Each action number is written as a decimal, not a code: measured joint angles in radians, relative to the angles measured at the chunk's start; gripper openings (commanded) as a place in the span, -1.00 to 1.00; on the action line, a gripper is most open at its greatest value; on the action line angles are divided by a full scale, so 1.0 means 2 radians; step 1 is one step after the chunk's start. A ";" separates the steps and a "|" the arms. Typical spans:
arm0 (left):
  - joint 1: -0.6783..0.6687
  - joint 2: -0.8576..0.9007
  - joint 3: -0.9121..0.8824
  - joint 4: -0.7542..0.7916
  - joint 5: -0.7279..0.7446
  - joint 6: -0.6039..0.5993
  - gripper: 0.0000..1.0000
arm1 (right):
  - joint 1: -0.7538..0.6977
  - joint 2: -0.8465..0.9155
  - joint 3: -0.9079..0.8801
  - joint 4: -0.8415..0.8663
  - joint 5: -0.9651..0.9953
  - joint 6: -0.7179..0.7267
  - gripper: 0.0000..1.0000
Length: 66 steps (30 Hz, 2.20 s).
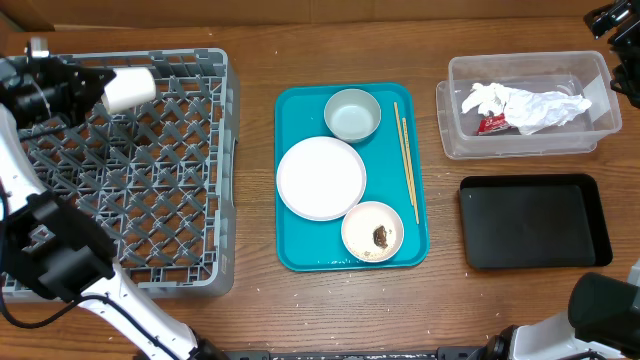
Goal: Sort waste into correct bins and load items into the dishwasher
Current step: 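Lift the white cup and carry it over the dish rack, then lower the cup upside down into the rack and open the left gripper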
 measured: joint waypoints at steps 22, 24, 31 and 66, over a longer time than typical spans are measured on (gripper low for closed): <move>0.010 0.000 -0.150 0.220 0.040 -0.082 -0.91 | 0.000 0.000 0.000 0.000 0.000 0.000 1.00; 0.002 0.000 -0.150 0.220 0.026 -0.085 -0.91 | 0.000 0.000 0.000 0.000 0.000 0.000 1.00; 0.003 0.008 -0.151 0.228 0.002 -0.087 -0.92 | 0.000 0.000 0.000 0.000 0.000 0.000 1.00; 0.083 0.039 -0.113 -0.003 -0.167 -0.005 -0.34 | 0.000 0.000 0.000 0.000 0.000 0.001 1.00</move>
